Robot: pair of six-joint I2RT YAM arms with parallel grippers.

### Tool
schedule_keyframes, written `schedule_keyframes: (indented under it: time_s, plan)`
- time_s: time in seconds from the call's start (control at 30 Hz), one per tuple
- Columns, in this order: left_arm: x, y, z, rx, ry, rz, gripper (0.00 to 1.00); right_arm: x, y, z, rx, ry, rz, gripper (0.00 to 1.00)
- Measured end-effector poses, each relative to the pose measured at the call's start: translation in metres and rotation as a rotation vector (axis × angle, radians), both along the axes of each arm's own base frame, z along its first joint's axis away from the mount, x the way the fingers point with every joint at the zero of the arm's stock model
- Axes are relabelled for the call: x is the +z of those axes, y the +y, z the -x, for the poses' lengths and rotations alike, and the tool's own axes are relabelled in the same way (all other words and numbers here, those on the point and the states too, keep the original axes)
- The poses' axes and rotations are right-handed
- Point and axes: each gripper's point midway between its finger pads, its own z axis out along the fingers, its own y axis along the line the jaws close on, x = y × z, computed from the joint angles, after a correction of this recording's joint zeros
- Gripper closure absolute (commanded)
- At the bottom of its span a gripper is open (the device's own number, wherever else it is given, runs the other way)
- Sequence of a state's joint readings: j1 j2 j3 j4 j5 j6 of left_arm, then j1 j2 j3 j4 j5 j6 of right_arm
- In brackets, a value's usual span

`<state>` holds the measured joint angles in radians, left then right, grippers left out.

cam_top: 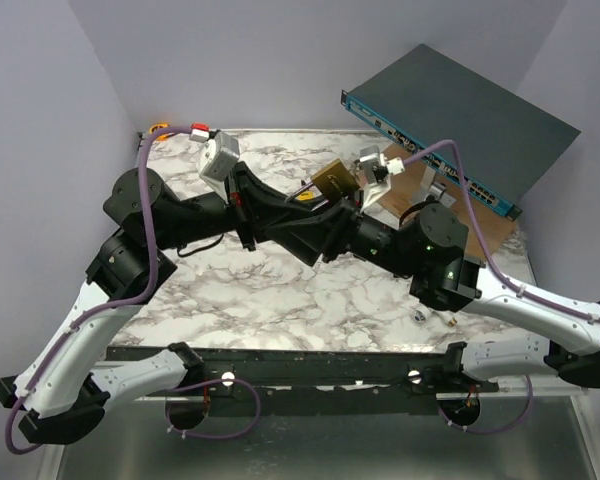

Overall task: Lock with the key
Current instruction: Lock the lock.

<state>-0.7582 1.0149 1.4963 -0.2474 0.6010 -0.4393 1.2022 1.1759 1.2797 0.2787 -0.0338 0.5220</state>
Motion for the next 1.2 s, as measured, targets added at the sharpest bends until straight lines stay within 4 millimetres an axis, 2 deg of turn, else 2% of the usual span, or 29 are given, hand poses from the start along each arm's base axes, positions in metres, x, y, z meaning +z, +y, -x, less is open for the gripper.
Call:
schedule_keyframes:
  time_s: [0.03, 0.07, 0.13, 0.37, 0.47, 0.63, 0.93, 1.03, 1.2]
  plan:
    - [-0.011, 0.001, -0.004, 0.011, 0.013, -0.024, 1.00, -0.016, 0.006, -0.002, -0.007, 0.024, 0.052, 0.36]
    - [-0.024, 0.004, -0.005, 0.023, 0.039, -0.048, 1.00, -0.025, 0.007, -0.002, -0.010, 0.036, 0.087, 0.33]
    - [-0.037, 0.009, -0.006, 0.039, 0.056, -0.072, 1.00, -0.041, 0.006, -0.006, -0.030, 0.051, 0.155, 0.25]
    - [-0.067, 0.027, 0.000, 0.068, 0.101, -0.135, 1.00, -0.073, -0.003, -0.004, -0.055, 0.018, 0.308, 0.15]
    - [-0.063, 0.037, 0.002, 0.096, 0.090, -0.125, 1.00, -0.091, -0.008, -0.003, -0.065, -0.003, 0.393, 0.14]
    - [-0.051, 0.048, 0.008, 0.124, 0.054, -0.085, 1.00, -0.109, -0.011, -0.006, -0.081, -0.010, 0.467, 0.14]
    - [-0.037, 0.052, 0.001, 0.169, 0.046, -0.037, 1.00, -0.145, -0.015, -0.010, -0.103, 0.014, 0.547, 0.09]
    - [-0.034, 0.053, -0.007, 0.193, 0.044, -0.045, 1.00, -0.147, -0.023, -0.012, -0.125, 0.010, 0.559, 0.07]
    - [-0.039, 0.059, -0.027, 0.262, 0.044, -0.098, 1.00, -0.135, -0.041, -0.021, -0.196, -0.008, 0.538, 0.05]
